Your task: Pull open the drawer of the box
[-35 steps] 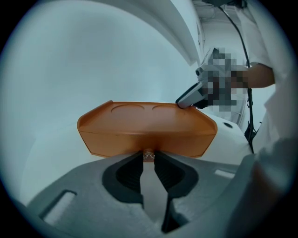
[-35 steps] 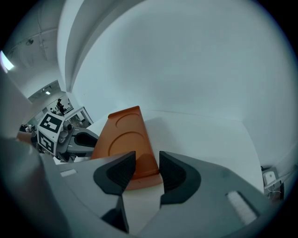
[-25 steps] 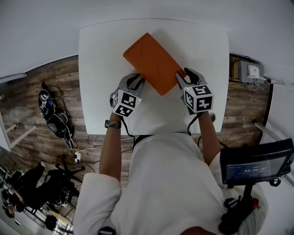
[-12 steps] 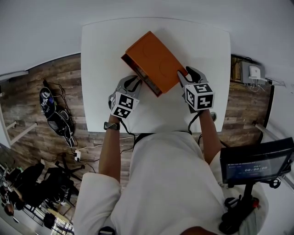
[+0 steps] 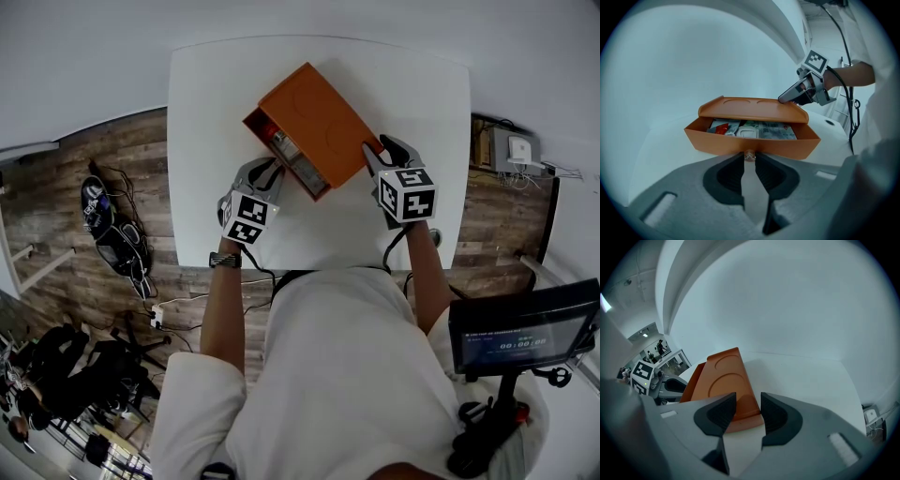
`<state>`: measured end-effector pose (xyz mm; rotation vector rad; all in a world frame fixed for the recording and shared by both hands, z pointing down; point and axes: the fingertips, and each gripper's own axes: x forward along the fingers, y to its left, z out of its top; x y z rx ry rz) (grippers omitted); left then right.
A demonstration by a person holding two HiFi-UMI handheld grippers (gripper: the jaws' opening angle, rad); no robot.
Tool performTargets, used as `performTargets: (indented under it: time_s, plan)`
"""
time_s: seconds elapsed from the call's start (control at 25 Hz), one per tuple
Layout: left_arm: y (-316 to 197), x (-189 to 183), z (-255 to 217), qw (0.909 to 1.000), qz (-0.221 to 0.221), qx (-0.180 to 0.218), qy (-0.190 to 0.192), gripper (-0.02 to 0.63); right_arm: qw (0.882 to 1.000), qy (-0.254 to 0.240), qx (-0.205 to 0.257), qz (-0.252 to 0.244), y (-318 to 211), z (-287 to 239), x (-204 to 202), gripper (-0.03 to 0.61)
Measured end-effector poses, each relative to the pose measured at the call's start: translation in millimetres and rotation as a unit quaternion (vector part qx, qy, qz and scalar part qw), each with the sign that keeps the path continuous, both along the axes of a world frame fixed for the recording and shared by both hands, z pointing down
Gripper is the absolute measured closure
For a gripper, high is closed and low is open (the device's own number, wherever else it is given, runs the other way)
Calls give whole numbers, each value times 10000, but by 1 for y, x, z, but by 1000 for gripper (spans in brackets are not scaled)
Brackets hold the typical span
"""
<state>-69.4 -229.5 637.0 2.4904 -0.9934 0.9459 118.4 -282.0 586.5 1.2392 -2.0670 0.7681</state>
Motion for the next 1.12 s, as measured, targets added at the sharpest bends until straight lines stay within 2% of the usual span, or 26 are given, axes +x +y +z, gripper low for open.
performTargets:
  time_s: [1.12]
  plan:
    - [14,-28,8,9998,-165,-86,-89,535,9999,-50,-25,108,-6,8,0,402]
